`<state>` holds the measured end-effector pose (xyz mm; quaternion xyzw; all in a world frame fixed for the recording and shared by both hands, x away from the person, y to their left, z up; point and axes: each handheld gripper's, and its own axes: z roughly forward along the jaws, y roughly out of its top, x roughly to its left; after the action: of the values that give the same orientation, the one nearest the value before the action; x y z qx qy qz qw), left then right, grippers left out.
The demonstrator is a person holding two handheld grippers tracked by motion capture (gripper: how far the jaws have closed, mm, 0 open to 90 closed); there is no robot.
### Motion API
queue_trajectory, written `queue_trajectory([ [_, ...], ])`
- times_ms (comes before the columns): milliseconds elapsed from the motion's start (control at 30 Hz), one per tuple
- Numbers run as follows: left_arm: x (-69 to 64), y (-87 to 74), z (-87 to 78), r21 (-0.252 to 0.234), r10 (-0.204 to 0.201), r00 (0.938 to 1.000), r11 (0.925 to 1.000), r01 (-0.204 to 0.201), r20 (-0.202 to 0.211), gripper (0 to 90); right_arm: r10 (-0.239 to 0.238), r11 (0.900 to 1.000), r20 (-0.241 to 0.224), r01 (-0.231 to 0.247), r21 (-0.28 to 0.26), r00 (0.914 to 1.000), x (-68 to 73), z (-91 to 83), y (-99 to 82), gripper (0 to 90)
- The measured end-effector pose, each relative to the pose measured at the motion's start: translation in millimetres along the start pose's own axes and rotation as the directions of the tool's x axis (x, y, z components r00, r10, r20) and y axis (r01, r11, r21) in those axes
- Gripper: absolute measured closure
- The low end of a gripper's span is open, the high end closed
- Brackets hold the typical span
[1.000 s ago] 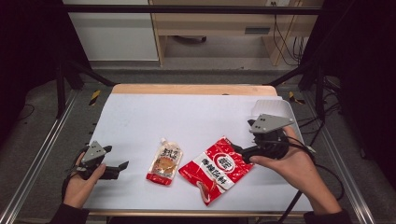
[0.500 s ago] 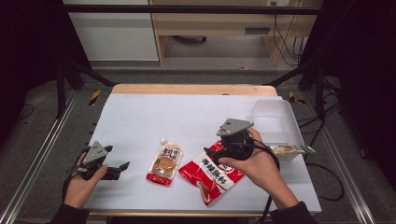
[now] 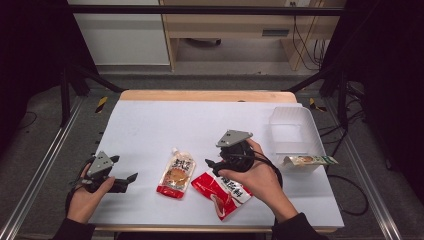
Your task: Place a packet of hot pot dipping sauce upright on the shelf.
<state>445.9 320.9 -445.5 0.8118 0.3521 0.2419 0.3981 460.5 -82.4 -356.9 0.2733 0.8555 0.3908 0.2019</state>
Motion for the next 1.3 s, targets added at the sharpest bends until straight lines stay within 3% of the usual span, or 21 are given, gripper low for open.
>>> queue_trajectory([
  [467,-4.4,1.5,1.9,0.009,0.029,0.9996,0.9996,-0.029,0.004,7.4,0.021,0.9993,-0.019,-0.021,0.029,0.9996,9.1,35.9,0.2,43.6],
  [867,-5.1,1.9,2.4,0.008,0.031,0.9995,0.9995,-0.031,0.006,7.5,0.049,0.9946,-0.026,-0.046,0.093,0.9985,22.0,96.2,-2.2,62.5],
  [1100,-4.8,2.1,2.6,0.008,0.029,0.9995,0.9995,-0.029,0.010,7.5,0.056,0.9900,0.006,-0.057,0.129,0.9984,22.5,127.8,-5.5,67.6],
  [1300,-5.1,2.4,3.8,0.009,0.032,0.9994,0.9995,-0.032,0.014,7.6,0.084,0.9853,0.010,-0.084,0.149,0.9964,21.0,142.0,-9.5,63.9],
])
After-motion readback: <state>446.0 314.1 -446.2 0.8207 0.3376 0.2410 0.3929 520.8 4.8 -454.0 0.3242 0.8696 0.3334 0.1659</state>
